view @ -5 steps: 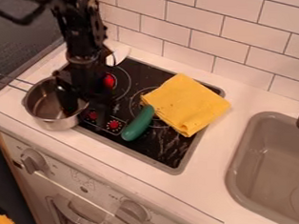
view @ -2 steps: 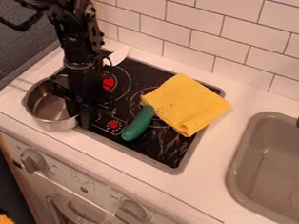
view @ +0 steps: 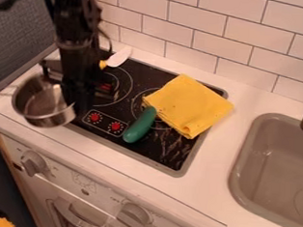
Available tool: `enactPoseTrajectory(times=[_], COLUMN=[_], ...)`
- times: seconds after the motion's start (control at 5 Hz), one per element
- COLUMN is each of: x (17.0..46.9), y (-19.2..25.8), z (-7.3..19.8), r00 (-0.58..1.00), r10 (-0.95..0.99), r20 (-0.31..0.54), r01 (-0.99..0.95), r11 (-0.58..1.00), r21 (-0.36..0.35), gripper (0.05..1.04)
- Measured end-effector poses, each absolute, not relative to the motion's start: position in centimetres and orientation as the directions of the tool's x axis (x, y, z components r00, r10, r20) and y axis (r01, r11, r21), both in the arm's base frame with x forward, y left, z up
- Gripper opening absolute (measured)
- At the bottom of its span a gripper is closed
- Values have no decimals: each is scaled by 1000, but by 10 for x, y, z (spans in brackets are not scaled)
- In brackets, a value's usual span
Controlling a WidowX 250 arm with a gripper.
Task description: Put the silver pot on top of the yellow cloth
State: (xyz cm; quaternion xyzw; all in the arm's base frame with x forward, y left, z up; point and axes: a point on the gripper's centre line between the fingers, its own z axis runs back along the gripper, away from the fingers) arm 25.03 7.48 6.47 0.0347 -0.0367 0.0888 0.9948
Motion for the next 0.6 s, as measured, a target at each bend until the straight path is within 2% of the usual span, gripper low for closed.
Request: enactPoseTrajectory(times=[0.2, 0.4, 0.6], x=[274, 312, 345], y=[31, -16, -69], z=[86, 79, 61], r00=[995, 978, 928], r10=[8, -189, -365], r20=[99, 84, 70], r01=[-12, 187, 364], r11=[999, 982, 931], r21=[36, 20, 29], gripper=[78, 78, 78])
